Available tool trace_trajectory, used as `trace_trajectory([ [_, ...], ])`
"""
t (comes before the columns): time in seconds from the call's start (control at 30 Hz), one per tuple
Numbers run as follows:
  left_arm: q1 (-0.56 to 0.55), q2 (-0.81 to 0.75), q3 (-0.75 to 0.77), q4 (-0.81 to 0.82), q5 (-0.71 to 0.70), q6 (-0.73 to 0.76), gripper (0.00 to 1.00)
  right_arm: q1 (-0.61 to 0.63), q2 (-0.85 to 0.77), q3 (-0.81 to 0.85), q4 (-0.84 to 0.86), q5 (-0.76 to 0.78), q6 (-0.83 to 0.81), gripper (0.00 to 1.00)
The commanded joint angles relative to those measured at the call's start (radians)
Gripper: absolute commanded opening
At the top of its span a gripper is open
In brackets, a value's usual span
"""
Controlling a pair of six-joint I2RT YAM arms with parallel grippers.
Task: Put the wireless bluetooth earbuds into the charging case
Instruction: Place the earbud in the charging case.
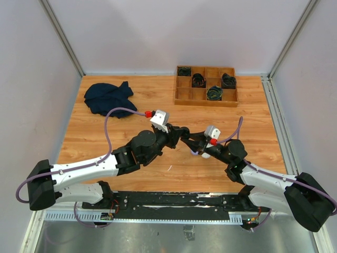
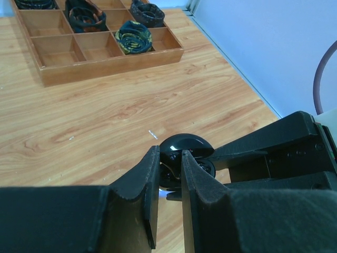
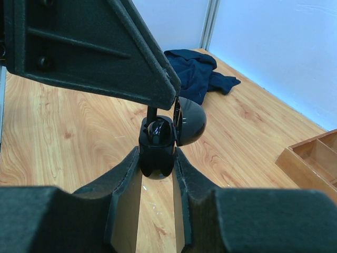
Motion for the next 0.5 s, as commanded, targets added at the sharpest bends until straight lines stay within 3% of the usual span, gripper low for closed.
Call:
trace_trajectory([
  [0.0,-0.016,0.007,-0.011,0.037,-0.01,-0.001,0.17,-0.002,-0.02,0.038,0.036,0.001,0.007,0.04],
  [0.47,-0.018,-0.028,-0.02,0.03,0.025,-0.055,0.42,-0.002,-0.025,0.037,0.033,-0.007,0.011,0.04],
])
